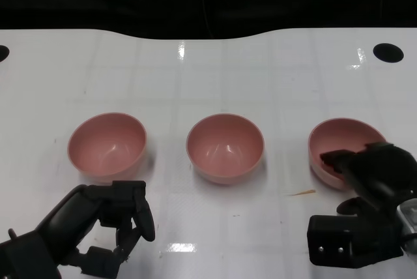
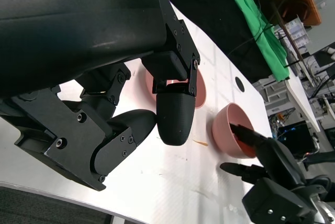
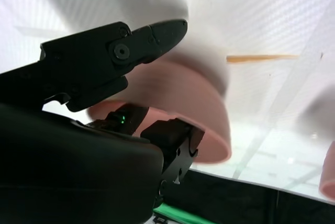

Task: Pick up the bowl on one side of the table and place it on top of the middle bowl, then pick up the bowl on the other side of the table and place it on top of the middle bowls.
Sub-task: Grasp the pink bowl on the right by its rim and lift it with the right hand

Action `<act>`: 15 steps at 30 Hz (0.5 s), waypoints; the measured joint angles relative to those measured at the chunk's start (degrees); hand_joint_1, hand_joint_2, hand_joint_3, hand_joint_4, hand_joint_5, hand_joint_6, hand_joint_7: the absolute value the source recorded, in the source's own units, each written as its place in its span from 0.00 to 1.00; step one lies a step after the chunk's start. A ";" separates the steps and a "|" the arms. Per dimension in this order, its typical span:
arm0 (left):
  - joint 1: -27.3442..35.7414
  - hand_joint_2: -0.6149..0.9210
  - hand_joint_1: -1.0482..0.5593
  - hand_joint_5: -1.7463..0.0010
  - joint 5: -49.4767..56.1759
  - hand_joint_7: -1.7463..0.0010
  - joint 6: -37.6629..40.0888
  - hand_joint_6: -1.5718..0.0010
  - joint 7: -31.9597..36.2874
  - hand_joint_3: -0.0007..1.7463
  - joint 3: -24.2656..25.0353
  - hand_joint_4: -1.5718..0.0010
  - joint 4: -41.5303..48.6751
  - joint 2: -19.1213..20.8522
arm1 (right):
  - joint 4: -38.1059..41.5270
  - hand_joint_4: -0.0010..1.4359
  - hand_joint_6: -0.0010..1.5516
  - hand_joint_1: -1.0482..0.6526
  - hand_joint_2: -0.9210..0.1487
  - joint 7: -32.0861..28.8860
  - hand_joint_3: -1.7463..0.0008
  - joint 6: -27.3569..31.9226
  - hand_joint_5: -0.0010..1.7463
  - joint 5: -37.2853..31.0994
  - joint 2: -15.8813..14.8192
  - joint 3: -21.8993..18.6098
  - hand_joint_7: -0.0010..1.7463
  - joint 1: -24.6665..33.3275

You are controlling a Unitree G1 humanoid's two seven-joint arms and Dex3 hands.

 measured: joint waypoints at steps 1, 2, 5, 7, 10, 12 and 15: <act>0.09 0.69 0.58 0.01 0.00 0.14 0.00 0.52 0.02 0.76 0.01 0.45 -0.05 0.00 | 0.50 0.52 0.46 0.35 0.01 0.05 1.00 0.05 0.22 0.02 0.02 0.48 0.03 -0.36; 0.15 0.69 0.58 0.01 0.00 0.14 0.02 0.52 0.04 0.76 0.01 0.45 -0.14 -0.01 | 1.11 0.52 0.51 0.38 0.01 0.00 1.00 -0.03 0.39 0.09 0.02 0.85 0.02 -0.76; 0.29 0.69 0.58 0.01 0.00 0.14 0.14 0.51 0.09 0.76 0.01 0.45 -0.70 -0.03 | 2.09 0.54 0.60 0.42 0.00 -0.85 0.98 -0.72 0.57 0.71 0.01 1.06 0.03 -1.59; 0.27 0.70 0.58 0.00 0.13 0.14 0.13 0.52 0.14 0.76 0.00 0.45 -0.85 -0.03 | 3.22 0.58 0.71 0.46 0.00 -2.55 0.97 -2.48 0.76 1.89 -0.04 1.03 0.06 -2.25; 0.28 0.69 0.57 0.00 0.38 0.13 0.32 0.52 0.15 0.76 -0.02 0.45 -1.27 -0.02 | 5.86 0.64 0.83 0.50 0.01 -7.84 0.97 -6.79 0.97 3.54 -0.35 0.92 0.07 -2.82; 0.27 0.69 0.57 0.00 0.40 0.13 0.53 0.52 0.15 0.76 -0.02 0.45 -1.68 -0.03 | 7.91 0.68 0.78 0.50 0.06 -11.48 0.88 -9.51 0.99 3.89 -0.71 0.92 0.31 -3.07; 0.27 0.68 0.57 0.00 0.39 0.13 0.60 0.52 0.15 0.77 -0.02 0.45 -1.75 -0.03 | 10.14 0.66 0.49 0.51 0.30 -15.79 0.54 -11.63 1.00 4.58 -0.83 0.88 0.92 -3.69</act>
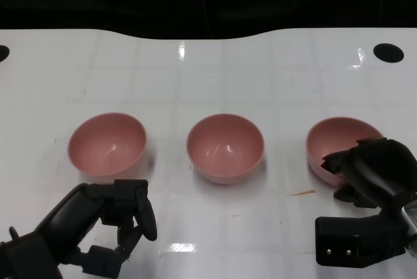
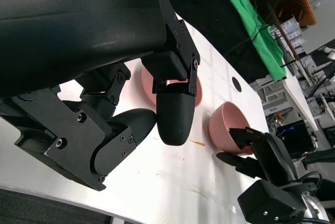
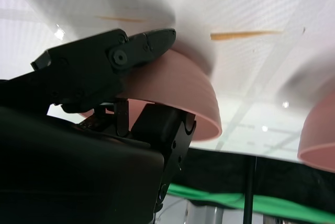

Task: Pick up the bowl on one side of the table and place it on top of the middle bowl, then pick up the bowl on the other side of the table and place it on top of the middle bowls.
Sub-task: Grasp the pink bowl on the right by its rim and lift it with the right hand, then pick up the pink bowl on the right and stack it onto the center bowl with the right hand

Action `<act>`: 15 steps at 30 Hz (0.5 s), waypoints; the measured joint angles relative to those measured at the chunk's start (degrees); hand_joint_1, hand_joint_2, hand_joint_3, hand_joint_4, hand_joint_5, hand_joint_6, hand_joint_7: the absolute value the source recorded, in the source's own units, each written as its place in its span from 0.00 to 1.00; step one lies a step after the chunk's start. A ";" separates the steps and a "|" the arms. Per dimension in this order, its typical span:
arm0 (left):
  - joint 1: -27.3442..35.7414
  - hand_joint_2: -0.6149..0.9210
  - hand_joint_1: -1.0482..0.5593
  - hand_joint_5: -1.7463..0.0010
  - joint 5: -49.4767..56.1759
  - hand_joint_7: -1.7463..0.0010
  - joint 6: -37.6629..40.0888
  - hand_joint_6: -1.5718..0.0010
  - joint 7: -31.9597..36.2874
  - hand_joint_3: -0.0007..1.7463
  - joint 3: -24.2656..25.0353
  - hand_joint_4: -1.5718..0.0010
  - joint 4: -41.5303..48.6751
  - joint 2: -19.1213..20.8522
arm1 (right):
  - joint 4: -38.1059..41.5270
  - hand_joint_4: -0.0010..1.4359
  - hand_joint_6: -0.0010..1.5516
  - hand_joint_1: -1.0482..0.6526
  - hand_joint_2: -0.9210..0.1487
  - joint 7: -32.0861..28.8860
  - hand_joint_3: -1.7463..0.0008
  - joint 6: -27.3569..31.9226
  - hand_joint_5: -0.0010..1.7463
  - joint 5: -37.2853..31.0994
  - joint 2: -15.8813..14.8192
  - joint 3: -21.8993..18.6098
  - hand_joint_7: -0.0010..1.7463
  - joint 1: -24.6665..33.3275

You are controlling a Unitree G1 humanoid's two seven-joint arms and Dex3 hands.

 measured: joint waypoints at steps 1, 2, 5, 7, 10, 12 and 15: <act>0.00 0.68 0.57 0.00 0.00 0.13 0.08 0.52 0.00 0.77 0.00 0.45 -0.01 0.00 | 0.46 0.66 0.48 0.51 0.32 -0.66 0.50 -0.32 1.00 0.17 0.00 -0.02 0.96 -0.22; 0.00 0.68 0.57 0.00 0.00 0.13 0.17 0.52 0.00 0.77 0.00 0.46 -0.01 0.00 | 0.85 0.66 0.47 0.51 0.35 -1.10 0.46 -0.60 1.00 0.36 -0.01 -0.02 0.98 -0.39; 0.00 0.68 0.58 0.00 0.22 0.13 0.22 0.52 0.14 0.77 0.00 0.46 -0.02 -0.01 | 2.08 0.67 0.44 0.50 0.41 -3.28 0.38 -1.21 1.00 0.44 -0.02 -0.02 1.00 -0.71; 0.00 0.68 0.58 0.00 0.28 0.13 0.21 0.52 0.39 0.77 0.00 0.46 -0.02 -0.01 | 2.09 0.68 0.44 0.50 0.42 -4.27 0.35 -1.57 1.00 1.07 -0.02 -0.30 0.98 -0.73; -0.02 0.68 0.58 0.00 0.27 0.13 0.22 0.52 0.40 0.77 -0.01 0.46 -0.01 -0.01 | 0.32 0.68 0.45 0.50 0.44 -5.02 0.35 -1.79 1.00 2.45 -0.02 -1.77 0.95 -0.68; -0.04 0.69 0.57 0.00 0.26 0.13 0.24 0.53 0.40 0.76 -0.01 0.46 0.02 -0.02 | -1.31 0.67 0.49 0.50 0.38 -5.10 0.43 -1.65 1.00 3.24 -0.10 -2.60 0.80 -0.66; -0.15 0.69 0.57 0.00 0.26 0.13 0.22 0.52 0.39 0.76 -0.03 0.47 0.40 -0.03 | -4.31 0.66 0.56 0.49 0.39 -4.40 0.43 -1.14 1.00 3.79 -0.15 -3.50 0.70 -0.40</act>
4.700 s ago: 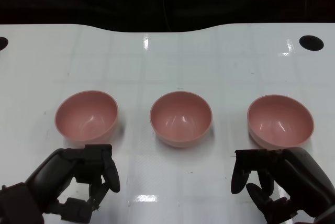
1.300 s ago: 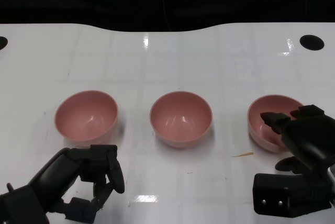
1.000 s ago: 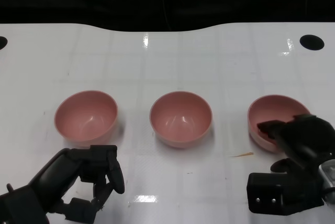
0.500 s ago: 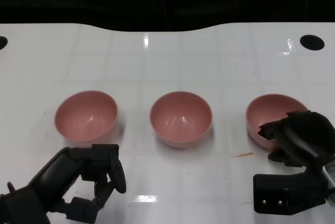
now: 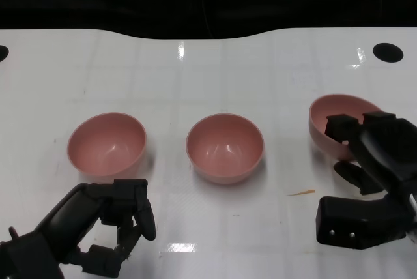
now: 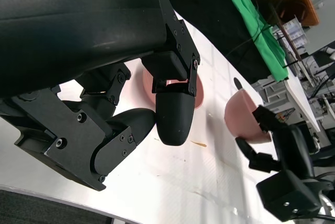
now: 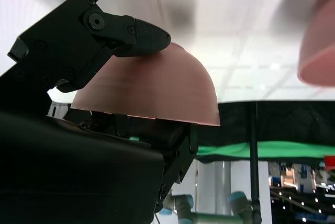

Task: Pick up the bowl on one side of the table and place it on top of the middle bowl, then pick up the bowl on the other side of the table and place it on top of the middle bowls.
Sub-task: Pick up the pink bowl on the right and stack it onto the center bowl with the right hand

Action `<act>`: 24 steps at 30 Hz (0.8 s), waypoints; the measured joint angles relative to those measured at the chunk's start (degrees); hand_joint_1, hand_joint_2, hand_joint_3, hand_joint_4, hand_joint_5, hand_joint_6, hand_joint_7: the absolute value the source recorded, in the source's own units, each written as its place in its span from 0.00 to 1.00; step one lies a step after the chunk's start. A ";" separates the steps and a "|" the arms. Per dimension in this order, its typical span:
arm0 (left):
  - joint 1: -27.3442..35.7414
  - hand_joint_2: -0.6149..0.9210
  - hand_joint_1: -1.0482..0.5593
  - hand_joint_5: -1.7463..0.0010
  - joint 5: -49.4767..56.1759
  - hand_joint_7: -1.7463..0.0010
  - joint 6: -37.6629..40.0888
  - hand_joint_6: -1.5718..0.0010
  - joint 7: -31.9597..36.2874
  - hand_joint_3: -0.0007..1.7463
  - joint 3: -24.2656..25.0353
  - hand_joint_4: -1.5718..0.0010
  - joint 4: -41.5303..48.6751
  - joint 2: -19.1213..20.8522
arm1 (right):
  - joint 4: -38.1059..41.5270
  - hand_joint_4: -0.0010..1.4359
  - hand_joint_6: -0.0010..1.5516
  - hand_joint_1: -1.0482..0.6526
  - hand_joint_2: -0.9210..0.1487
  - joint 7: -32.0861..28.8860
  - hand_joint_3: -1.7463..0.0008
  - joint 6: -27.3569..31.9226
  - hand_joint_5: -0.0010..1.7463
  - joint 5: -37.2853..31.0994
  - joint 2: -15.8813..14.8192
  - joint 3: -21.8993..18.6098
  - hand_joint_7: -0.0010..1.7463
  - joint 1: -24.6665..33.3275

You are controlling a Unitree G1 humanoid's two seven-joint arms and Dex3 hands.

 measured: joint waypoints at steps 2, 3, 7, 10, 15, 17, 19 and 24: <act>-0.04 0.69 0.57 0.00 0.00 0.13 -0.01 0.52 0.00 0.76 0.00 0.46 0.49 -0.01 | -2.26 0.66 0.54 0.49 0.45 0.65 0.36 0.25 1.00 0.56 -0.11 -0.62 0.79 0.37; -0.04 0.69 0.57 0.00 0.00 0.13 -0.01 0.52 0.00 0.75 0.00 0.46 0.58 -0.01 | -3.44 0.66 0.52 0.49 0.46 1.26 0.34 0.49 1.00 0.57 -0.20 -0.76 0.86 0.57; -0.04 0.69 0.57 0.00 -0.03 0.13 0.00 0.53 0.00 0.75 0.00 0.47 0.58 -0.01 | -7.40 0.67 0.49 0.50 0.48 1.82 0.35 -0.53 1.00 0.75 -0.30 -0.97 0.95 1.49; -0.07 0.69 0.57 0.00 -0.02 0.13 -0.02 0.52 0.00 0.75 0.00 0.46 0.58 -0.01 | -10.60 0.67 0.47 0.48 0.47 1.96 0.32 -2.71 1.00 1.70 -0.29 -1.09 0.99 1.58; -0.04 0.68 0.57 0.01 0.10 0.14 -0.03 0.52 0.00 0.76 -0.01 0.46 0.36 0.01 | -14.32 0.67 0.48 0.48 0.52 4.91 0.25 -3.11 1.00 2.21 0.48 -0.98 0.97 1.38; -0.05 0.68 0.57 0.01 0.50 0.14 -0.45 0.51 0.00 0.77 -0.07 0.47 0.48 0.01 | -15.41 0.67 0.48 0.48 0.53 6.14 0.24 -3.79 1.00 3.00 1.68 -0.82 0.96 1.02; -0.05 0.67 0.58 0.00 0.79 0.14 -1.20 0.51 0.00 0.78 -0.10 0.47 0.57 0.01 | -15.75 0.67 0.52 0.48 0.56 7.23 0.25 -4.21 1.00 3.13 2.64 -0.59 0.87 0.54; 0.11 0.67 0.58 0.00 1.13 0.13 -1.62 0.52 0.02 0.78 -0.07 0.47 0.69 0.04 | -15.69 0.68 0.53 0.47 0.54 8.72 0.30 -4.29 1.00 3.04 4.81 -0.14 0.86 -0.79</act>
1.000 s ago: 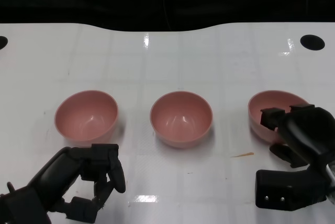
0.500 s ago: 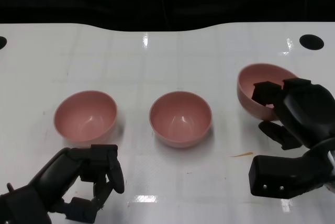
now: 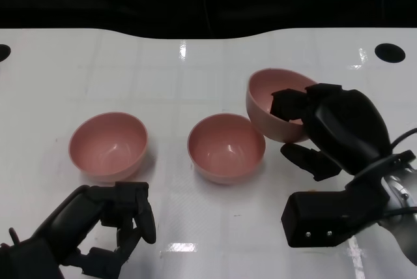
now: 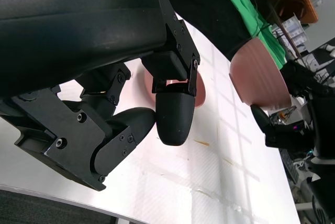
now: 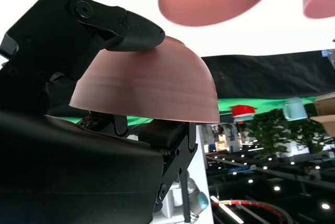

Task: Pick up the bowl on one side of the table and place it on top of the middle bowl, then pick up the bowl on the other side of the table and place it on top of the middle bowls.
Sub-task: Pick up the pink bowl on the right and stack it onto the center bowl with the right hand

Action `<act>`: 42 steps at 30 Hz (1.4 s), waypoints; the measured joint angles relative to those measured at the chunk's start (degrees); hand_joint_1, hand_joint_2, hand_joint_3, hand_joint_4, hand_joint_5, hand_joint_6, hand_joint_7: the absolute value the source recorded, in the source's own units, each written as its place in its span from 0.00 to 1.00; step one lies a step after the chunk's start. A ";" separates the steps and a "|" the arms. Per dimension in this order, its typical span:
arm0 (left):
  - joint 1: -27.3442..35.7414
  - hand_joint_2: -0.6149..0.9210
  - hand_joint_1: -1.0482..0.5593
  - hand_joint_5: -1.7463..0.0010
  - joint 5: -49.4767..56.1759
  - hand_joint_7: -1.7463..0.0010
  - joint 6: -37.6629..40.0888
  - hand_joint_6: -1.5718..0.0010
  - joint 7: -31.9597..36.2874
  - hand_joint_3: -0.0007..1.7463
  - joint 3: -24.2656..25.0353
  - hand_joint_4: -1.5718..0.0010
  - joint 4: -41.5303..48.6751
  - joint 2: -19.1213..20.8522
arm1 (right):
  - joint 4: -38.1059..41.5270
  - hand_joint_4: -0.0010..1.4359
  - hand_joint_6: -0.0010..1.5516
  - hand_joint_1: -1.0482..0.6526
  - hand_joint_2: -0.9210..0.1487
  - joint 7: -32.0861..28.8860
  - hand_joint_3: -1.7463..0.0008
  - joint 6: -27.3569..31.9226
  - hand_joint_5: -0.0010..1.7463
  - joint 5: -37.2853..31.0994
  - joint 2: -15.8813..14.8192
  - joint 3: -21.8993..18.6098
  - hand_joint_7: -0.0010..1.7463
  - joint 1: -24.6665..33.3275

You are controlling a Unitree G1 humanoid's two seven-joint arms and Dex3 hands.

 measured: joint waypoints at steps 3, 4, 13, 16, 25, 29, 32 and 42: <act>-0.13 0.68 0.57 0.00 -0.03 0.14 0.74 0.52 0.00 0.77 -0.02 0.46 -0.27 -0.03 | 0.84 0.68 0.55 0.49 0.52 0.58 0.34 0.22 1.00 -0.16 2.52 1.76 0.80 -1.66; -0.15 0.68 0.57 0.00 -0.05 0.14 0.74 0.52 0.00 0.77 -0.01 0.46 -0.27 -0.04 | 1.32 0.68 0.57 0.50 0.53 0.62 0.34 0.10 1.00 -0.27 3.29 2.19 0.75 -2.10; -0.01 0.68 0.58 0.01 -0.31 0.14 1.10 0.51 -0.01 0.78 0.04 0.45 -0.26 -0.11 | 7.80 0.72 0.50 0.50 0.64 -1.00 0.23 -0.73 1.00 -2.22 7.15 5.45 1.00 -5.93; -0.02 0.68 0.57 0.01 -0.50 0.14 0.70 0.52 -0.01 0.77 0.06 0.46 0.01 -0.11 | 9.70 0.72 0.51 0.50 0.65 -0.99 0.25 -0.87 1.00 -2.23 8.34 6.32 1.00 -6.68; -0.02 0.68 0.58 0.00 -0.49 0.14 0.70 0.52 -0.01 0.77 0.05 0.46 0.01 -0.09 | 13.32 0.69 0.48 0.50 0.59 -1.01 0.30 -0.99 1.00 -2.60 9.24 8.27 1.00 -8.17; -0.01 0.68 0.58 0.01 -0.46 0.14 0.79 0.52 0.00 0.77 0.02 0.45 -0.28 -0.11 | 13.79 0.65 0.50 0.50 0.53 0.97 0.34 -0.80 1.00 -2.46 9.24 8.39 0.88 -8.89; 0.02 0.68 0.57 0.01 -0.43 0.14 1.42 0.51 0.02 0.77 0.00 0.46 -1.25 -0.12 | 14.44 0.62 0.61 0.50 0.48 1.43 0.41 -0.73 1.00 -2.49 9.23 8.62 0.54 -9.09; 0.23 0.68 0.57 0.00 -0.31 0.13 1.98 0.52 0.04 0.77 -0.19 0.47 -1.80 -0.28 | 15.69 0.52 0.57 0.33 0.01 8.29 0.91 1.81 0.44 -6.28 7.76 11.91 0.03 -11.13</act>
